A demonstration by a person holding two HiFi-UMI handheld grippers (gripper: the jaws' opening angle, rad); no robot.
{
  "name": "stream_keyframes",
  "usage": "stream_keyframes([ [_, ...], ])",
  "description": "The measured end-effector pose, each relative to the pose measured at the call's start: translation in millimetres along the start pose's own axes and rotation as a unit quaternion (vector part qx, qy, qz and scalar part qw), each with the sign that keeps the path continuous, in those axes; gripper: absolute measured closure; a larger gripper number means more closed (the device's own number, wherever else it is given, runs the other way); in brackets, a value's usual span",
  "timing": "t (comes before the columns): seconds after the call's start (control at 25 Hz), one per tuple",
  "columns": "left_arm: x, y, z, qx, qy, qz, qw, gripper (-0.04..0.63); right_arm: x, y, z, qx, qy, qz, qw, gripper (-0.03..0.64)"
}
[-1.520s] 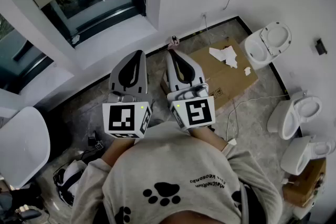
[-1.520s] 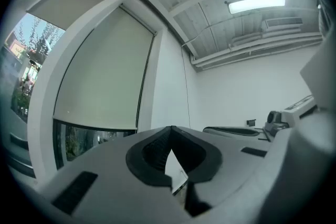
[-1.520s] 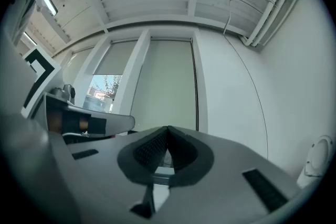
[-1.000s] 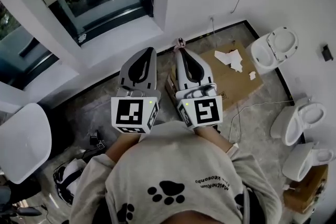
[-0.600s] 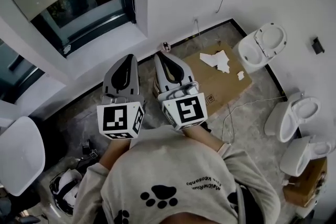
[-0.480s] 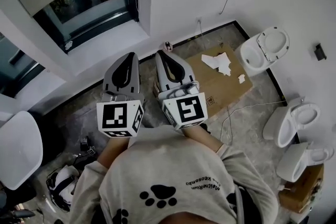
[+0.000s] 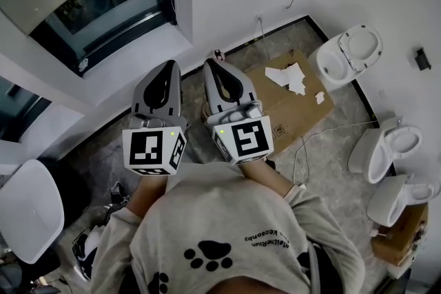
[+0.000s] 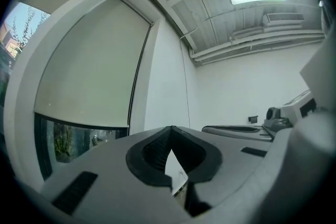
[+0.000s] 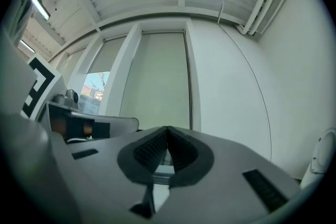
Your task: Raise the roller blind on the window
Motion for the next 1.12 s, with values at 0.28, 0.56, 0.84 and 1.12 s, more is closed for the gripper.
stream_keyframes([
  [0.28, -3, 58, -47, -0.023, 0.003, -0.004, 0.9997, 0.588, -3, -5, -70, -0.028, -0.006, 0.007, 1.0, 0.606],
  [0.56, 2, 141, -93, -0.044, 0.001, -0.007, 0.999, 0.588, 0, 9, -160, -0.048, -0.02, 0.018, 0.998, 0.606],
  [0.84, -5, 206, -138, -0.079, 0.01, -0.014, 0.9967, 0.588, -11, 9, -232, -0.089, -0.018, 0.025, 0.996, 0.606],
  [1.12, -12, 236, -158, -0.102, 0.007, -0.008, 0.9947, 0.588, -24, 8, -259, -0.112, -0.003, 0.034, 0.993, 0.606],
])
Point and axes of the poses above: the fingertips, and each gripper's own axes: z backward along the fingers, y to its left, x out of its top, the point moved 6 cm from there along z, backward along the fingers, and after that the axes turned 10 degrees about -x, right-handed, at the moved point
